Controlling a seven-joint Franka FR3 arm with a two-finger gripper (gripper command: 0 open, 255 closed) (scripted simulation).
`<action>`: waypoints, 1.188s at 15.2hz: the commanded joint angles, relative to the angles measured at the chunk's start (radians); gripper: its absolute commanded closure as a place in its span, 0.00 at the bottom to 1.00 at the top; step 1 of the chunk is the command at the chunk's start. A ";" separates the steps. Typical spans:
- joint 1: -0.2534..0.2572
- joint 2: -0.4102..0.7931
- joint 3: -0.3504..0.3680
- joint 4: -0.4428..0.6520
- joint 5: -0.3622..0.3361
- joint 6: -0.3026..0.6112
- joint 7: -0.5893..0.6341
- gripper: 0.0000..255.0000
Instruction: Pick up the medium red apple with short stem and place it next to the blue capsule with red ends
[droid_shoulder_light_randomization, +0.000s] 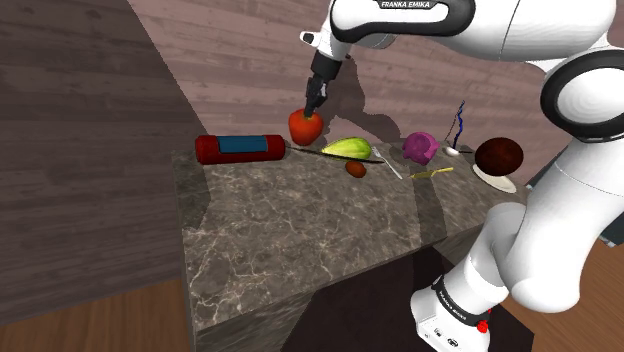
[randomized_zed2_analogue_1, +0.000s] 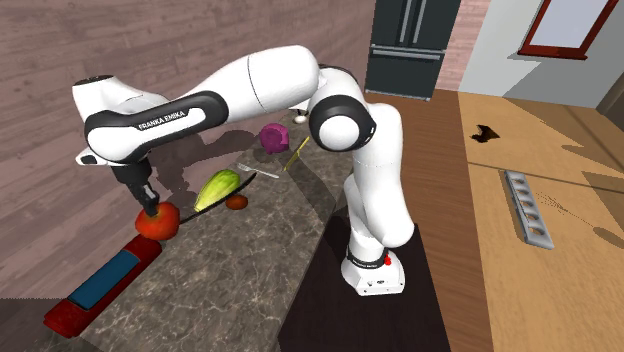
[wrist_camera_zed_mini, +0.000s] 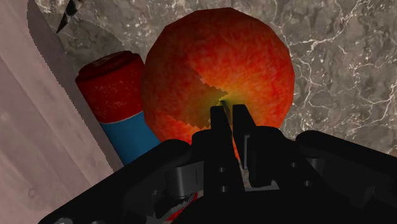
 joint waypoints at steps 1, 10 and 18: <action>0.000 0.004 0.001 -0.021 0.003 0.026 -0.003 1.00; 0.000 0.030 0.005 -0.110 0.020 0.138 -0.022 1.00; -0.003 0.068 0.011 -0.173 0.044 0.233 -0.043 1.00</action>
